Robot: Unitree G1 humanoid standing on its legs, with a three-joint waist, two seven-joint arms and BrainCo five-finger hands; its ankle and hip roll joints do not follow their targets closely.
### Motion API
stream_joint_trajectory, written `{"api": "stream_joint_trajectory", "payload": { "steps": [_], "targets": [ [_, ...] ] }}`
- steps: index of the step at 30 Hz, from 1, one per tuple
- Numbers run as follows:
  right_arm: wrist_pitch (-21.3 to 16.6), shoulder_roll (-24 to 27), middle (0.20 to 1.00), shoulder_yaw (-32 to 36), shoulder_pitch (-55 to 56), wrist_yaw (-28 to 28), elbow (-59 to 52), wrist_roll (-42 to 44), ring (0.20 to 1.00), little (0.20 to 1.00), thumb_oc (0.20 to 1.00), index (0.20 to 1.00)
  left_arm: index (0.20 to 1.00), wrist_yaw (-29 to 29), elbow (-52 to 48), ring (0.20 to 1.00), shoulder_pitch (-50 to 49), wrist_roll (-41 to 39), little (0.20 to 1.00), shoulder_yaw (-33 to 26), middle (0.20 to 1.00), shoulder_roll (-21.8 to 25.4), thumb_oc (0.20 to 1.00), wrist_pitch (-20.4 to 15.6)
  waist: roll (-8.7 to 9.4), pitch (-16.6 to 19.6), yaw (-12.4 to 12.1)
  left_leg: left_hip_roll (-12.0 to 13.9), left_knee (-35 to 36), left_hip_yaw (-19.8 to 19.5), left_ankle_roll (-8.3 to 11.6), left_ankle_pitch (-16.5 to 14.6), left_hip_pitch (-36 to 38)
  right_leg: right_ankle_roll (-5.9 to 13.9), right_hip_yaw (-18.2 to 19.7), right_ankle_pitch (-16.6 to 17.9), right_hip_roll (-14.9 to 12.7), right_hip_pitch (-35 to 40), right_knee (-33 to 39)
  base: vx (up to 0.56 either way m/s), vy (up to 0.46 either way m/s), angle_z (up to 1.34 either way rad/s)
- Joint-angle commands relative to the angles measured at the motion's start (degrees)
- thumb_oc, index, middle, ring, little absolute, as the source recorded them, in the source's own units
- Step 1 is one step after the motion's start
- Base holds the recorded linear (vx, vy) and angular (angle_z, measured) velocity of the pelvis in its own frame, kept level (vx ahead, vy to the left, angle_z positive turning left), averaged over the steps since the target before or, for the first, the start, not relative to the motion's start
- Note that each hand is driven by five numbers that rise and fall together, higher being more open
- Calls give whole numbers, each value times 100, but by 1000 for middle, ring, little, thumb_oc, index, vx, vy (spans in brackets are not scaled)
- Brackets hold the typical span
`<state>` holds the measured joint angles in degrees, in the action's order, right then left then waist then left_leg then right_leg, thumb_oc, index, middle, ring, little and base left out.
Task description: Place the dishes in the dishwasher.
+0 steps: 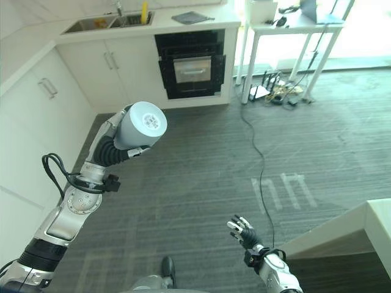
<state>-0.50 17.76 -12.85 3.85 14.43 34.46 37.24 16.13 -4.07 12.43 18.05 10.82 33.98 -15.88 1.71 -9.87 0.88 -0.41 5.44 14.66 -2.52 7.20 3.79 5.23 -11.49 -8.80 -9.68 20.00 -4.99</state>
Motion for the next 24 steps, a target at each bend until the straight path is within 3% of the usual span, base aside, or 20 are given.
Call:
{"api": "stream_joint_trajectory", "payload": {
  "steps": [1,4,7,9,10,11,12,13,15,17,19,21,22,23,24],
  "targets": [
    [-237,-229,1000,81,-255,-227,-264,320,1000,1000,1000,1000,200,33,-74,200,467,7,200,-72,200,215,200,-281,-68,354,-27,66,-117,-317,295,-175,-172,229,-100,731,153,-736,-610,211,312,61],
    [-152,-343,1000,85,-150,-199,-400,262,1000,1000,1000,1000,200,206,51,200,829,-46,200,134,200,276,200,-286,-149,346,116,-129,-86,-356,52,-329,-13,353,4,1251,75,-1253,-1918,189,278,67],
    [-188,-444,1000,-5,-90,-154,-446,176,1000,1000,1000,1000,200,143,81,200,939,-44,200,241,200,282,200,-312,-184,260,200,-229,-66,-297,-76,-616,319,459,-133,1421,-171,-1806,-3108,263,228,22],
    [-95,-421,1000,-26,-121,-157,-553,157,1000,1000,1000,1000,200,175,-34,200,815,144,200,299,200,169,200,-312,-134,117,340,-204,-53,-174,-131,-729,513,334,-264,1319,206,-2232,-2450,204,-52,-42],
    [-29,-397,1000,-10,-128,-160,-614,186,1000,1000,1000,1000,200,146,-100,200,788,187,200,297,200,155,200,-257,-110,76,395,-188,-44,-168,-101,-788,612,326,-269,1361,218,-2325,-2067,233,-207,-32],
    [42,-356,1000,-5,-159,-108,-665,208,1000,1000,1000,1000,200,71,-181,200,771,306,200,290,200,170,200,-186,-34,39,469,-175,-44,-129,-39,-903,737,357,-281,1594,156,-2487,-1190,242,-230,-13],
    [86,-347,1000,-7,-174,-79,-710,220,1000,1000,1000,1000,200,-1,-242,200,764,386,200,291,200,193,200,-161,8,3,530,-175,-44,-115,-12,-1000,833,424,-258,1805,123,-2593,-754,269,-246,-4],
    [120,-345,1000,-9,-188,-42,-743,195,1000,1000,1000,1000,200,-46,-317,200,754,450,200,310,200,227,200,-143,37,-41,595,-170,-44,-93,4,-1112,952,512,-229,2025,90,-2712,-380,259,-177,-16],
    [115,-380,1000,19,-209,31,-686,126,1000,1000,1000,1000,200,-72,-441,200,731,512,200,359,200,227,200,-102,52,-62,650,-147,-44,-35,17,-1264,1119,588,-257,2154,25,-2863,-133,322,-187,-26],
    [107,-401,1000,25,-199,23,-626,106,1000,1000,1000,1000,200,-130,-590,200,611,576,200,370,200,122,200,-30,-2,3,646,-89,-44,-33,48,-1334,1244,508,-299,1873,138,-2621,34,395,-280,9],
    [58,-382,1000,-18,-194,-57,-595,158,1000,1000,1000,1000,200,-142,-597,200,548,502,200,394,200,84,200,37,-65,118,691,-38,-94,-144,74,-1298,1314,364,-26,1624,344,-2481,7,374,-338,46],
    [69,-303,1000,-48,-213,-55,-635,78,1000,1000,1000,1000,200,-86,-604,200,374,527,200,327,200,69,200,-1,-103,228,704,40,-450,-127,165,-1366,1296,135,52,1371,512,-2330,-69,355,-371,45],
    [90,-246,1000,-49,-221,-37,-655,55,1000,1000,1000,1000,200,-59,-627,200,306,548,200,295,200,59,200,7,-121,248,706,121,-744,-131,240,-1243,1235,23,112,1290,604,-2261,-54,301,-402,2],
    [103,-150,1000,-54,-251,21,-633,51,1000,1000,1000,1000,200,-12,-677,200,213,530,200,226,200,76,200,33,-125,248,651,296,-1495,-113,406,-911,984,-152,109,1168,703,-2080,14,260,-374,-27],
    [122,-106,1000,-57,-261,55,-617,24,1000,1000,1000,1000,200,-14,-698,200,165,492,200,173,200,87,200,33,-127,236,621,400,-2012,-117,493,-798,848,-237,115,1081,750,-1979,28,237,-378,-27]
  ]
}}
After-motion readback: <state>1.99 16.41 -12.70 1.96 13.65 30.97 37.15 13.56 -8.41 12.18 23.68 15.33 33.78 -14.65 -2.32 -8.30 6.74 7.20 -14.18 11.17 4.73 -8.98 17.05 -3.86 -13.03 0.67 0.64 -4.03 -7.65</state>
